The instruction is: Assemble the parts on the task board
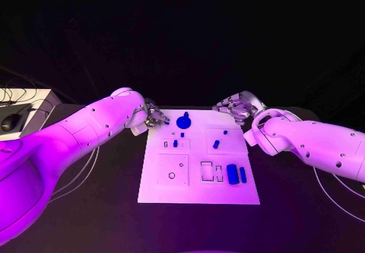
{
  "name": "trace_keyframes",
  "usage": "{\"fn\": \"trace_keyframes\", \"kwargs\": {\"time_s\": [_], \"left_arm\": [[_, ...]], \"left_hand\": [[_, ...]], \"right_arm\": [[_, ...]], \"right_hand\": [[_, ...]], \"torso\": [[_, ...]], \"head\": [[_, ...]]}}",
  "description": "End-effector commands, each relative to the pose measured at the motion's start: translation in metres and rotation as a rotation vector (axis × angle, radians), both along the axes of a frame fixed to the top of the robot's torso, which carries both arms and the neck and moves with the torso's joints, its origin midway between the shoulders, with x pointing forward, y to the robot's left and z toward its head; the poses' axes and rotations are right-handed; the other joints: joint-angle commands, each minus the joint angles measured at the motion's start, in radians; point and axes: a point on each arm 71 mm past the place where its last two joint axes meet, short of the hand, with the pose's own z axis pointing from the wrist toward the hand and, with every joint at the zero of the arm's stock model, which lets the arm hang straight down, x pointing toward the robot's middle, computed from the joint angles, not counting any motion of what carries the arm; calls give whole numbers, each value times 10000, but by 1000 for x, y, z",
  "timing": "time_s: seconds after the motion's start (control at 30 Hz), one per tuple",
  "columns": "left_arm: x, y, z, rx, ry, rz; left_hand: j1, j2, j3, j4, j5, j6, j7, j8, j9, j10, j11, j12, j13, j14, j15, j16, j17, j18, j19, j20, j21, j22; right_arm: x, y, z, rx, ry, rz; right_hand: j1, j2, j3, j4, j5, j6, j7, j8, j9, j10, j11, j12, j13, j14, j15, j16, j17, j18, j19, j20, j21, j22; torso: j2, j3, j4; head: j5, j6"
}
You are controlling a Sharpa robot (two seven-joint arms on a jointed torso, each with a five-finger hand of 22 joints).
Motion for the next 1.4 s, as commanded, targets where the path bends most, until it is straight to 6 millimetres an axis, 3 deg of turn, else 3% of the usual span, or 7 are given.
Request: {"fn": "trace_keyframes", "kwargs": {"time_s": [0.03, 0.3, 0.63, 1.0, 1.13, 1.27, 1.4], "left_arm": [[-2, -3, -3, -45, 228, -171], [-3, -3, -1, -321, 155, -92], [-10, 1, 5, -646, 213, -102], [-33, 7, 15, -421, 607, -576], [-42, 7, 17, -298, 679, -713], [-50, 4, 19, -128, 691, -844], [-55, 0, 17, 2, 669, -899]], "left_hand": [[-138, 30, 931, -867, 40, -18, -26, 187, 251, 41, -26, -61, -17, -30, 6, 69, 45, -19, -39, 0, 69, 21], [-339, -38, 1275, -1196, 63, 92, -44, 215, 287, 212, -68, -125, -49, 92, -30, 121, 243, -6, 46, -12, 173, 95], [-386, -91, 1376, -1310, 82, 206, -71, 166, 275, 352, -101, -196, -97, 189, -52, 137, 439, -29, 104, -57, 221, 119], [-610, -245, 1720, -1356, 82, 376, -146, 147, 316, 669, -180, -386, -497, 420, -128, 21, 932, -164, 268, -232, 268, 114], [-739, -339, 1845, -1435, 103, 504, -206, 161, 325, 838, -233, -431, -651, 581, -171, 14, 1216, -230, 353, -306, 330, 141], [-836, -387, 1860, -1472, 122, 681, -279, 107, 279, 1073, -297, -519, -838, 776, -227, -1, 1533, -337, 488, -419, 443, 193], [-912, -456, 1851, -1478, 151, 1016, -373, -17, 330, 1113, -347, -579, -452, 867, -272, -179, 1796, -448, 585, -525, 497, 205]], "right_arm": [[0, 0, 1, -63, -100, 72], [0, 0, 1, -68, -99, 62], [1, -4, 1, -93, -92, -14], [3, -10, -1, -136, -46, -164], [4, -10, -1, -139, -31, -178], [4, -11, -2, -148, -11, -201], [5, -11, -3, -156, 7, -220]], "right_hand": [[-24, 106, 4, -46, 19, -24, 59, -34, 12, -18, -36, -42, 10, -26, -51, 0, 14, 67, 503, -63, -45, 1246], [-24, 106, 4, -46, 19, -24, 59, -34, 12, -18, -36, -42, 10, -26, -51, 0, 14, 67, 503, -63, -45, 1246], [-24, 106, 4, -46, 19, -24, 59, -34, 12, -18, -36, -42, 10, -26, -51, 0, 14, 67, 503, -63, -45, 1246], [-24, 106, 4, -46, 19, -24, 59, -34, 12, -18, -36, -42, 10, -26, -51, 0, 14, 67, 503, -63, -45, 1246], [-24, 106, 4, -46, 19, -24, 59, -34, 12, -18, -36, -42, 10, -26, -51, 0, 14, 67, 503, -63, -45, 1246], [-24, 106, 4, -46, 19, -24, 59, -34, 12, -18, -36, -42, 10, -26, -51, 0, 14, 67, 503, -63, -45, 1246], [-26, 107, -2, -57, 26, -21, 60, -45, 9, -16, -37, -53, 22, -29, -51, -14, 0, 70, 500, -65, -63, 1241]], "torso": [[2, -5, 2], [-8, -7, 10], [-70, 4, 43], [-325, 30, 174], [-414, 44, 192], [-481, 34, 192], [-524, 21, 221]], "head": [[10, 2], [36, 8], [91, 30], [144, -111], [139, -172], [180, -226], [201, -283]]}}
